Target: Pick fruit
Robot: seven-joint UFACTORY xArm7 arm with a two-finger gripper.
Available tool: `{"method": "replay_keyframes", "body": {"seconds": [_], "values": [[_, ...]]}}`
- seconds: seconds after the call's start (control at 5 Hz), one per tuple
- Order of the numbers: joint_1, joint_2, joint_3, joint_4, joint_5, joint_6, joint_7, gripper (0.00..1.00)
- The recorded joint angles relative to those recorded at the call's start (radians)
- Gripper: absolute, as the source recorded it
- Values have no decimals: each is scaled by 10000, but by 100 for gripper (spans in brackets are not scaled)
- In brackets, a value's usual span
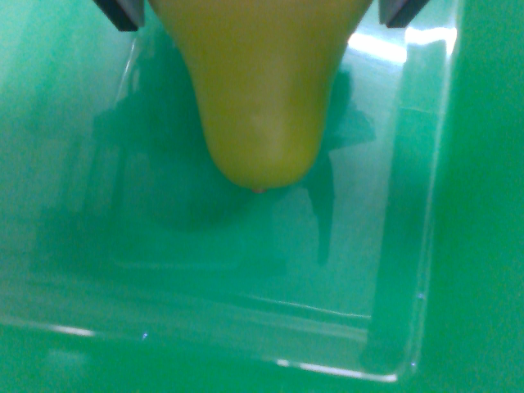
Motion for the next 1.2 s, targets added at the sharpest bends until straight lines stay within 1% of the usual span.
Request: {"method": "replay_keyframes", "body": {"seconds": [0.2,0.4,0.6,0.8,1.0,1.2], "values": [[0,0,0,0,0,0,0,100],[-4,-91,2,152,6,242,3,100],[-4,-91,2,152,6,242,3,100],[-9,-203,4,337,14,539,7,100],[-9,-203,4,337,14,539,7,100],[-15,-331,6,550,22,879,11,100]]}}
